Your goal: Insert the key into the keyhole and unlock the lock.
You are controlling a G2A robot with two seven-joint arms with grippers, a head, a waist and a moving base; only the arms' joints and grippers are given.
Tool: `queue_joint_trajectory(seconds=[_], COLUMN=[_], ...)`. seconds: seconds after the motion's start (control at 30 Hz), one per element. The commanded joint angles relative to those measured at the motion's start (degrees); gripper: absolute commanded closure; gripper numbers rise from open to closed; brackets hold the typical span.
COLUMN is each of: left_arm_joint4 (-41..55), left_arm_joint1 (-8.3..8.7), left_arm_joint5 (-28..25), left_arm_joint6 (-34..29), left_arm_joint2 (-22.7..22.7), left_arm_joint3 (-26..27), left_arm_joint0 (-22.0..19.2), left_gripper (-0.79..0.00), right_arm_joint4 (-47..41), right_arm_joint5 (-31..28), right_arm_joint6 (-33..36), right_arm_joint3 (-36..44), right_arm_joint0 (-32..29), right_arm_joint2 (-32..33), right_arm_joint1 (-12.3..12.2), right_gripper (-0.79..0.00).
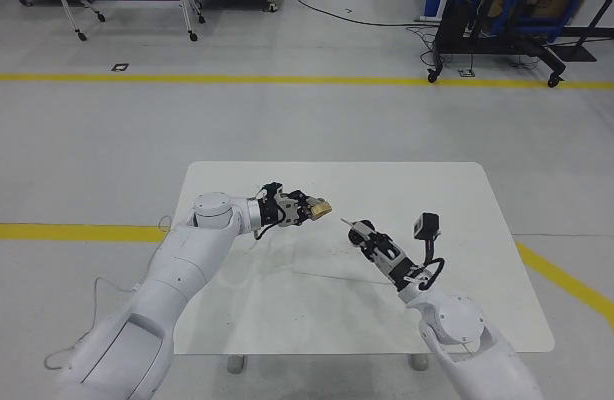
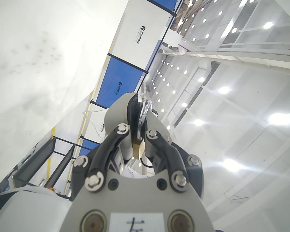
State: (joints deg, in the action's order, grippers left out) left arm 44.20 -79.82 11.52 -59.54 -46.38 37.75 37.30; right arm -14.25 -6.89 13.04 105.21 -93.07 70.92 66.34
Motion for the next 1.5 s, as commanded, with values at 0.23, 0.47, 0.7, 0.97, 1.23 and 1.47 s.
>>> queue_joint_trajectory(seconds=[0.23, 0.47, 0.7, 0.97, 1.23, 1.47], left_arm_joint4=[0.0, 0.0, -4.0, -9.2, -9.7, -10.1], left_arm_joint1=[0.0, 0.0, 0.24, 0.79, 0.88, 0.53], left_arm_joint5=[0.0, 0.0, -7.0, -12.7, -10.3, -11.6], left_arm_joint6=[0.0, 0.0, 11.4, 21.1, 20.9, 21.5], left_arm_joint2=[0.0, 0.0, -0.9, -2.3, -3.3, -3.7], left_arm_joint3=[0.0, 0.0, 7.1, 13.4, 15.4, 15.1], left_arm_joint0=[0.0, 0.0, 4.1, 8.6, 10.3, 10.7], left_gripper=[0.0, 0.0, 0.0, 0.0, 0.0, 0.0], right_arm_joint4=[-0.8, -0.8, 3.3, 6.7, 11.2, 11.2], right_arm_joint5=[0.1, 0.1, 2.9, 12.5, 15.1, 18.0], right_arm_joint6=[-2.8, -2.8, -10.9, -34.3, -45.2, -48.3], right_arm_joint3=[1.2, 1.2, 1.5, 5.3, 3.0, 0.9], right_arm_joint0=[-1.6, -1.6, -1.7, -1.3, 2.0, 4.0], right_arm_joint2=[-1.0, -1.0, -2.4, -10.6, -19.0, -21.4], right_arm_joint1=[0.4, 0.4, 1.0, 3.7, 6.5, 8.2], right_gripper=[0.0, 0.0, 0.0, 0.0, 0.0, 0.0])
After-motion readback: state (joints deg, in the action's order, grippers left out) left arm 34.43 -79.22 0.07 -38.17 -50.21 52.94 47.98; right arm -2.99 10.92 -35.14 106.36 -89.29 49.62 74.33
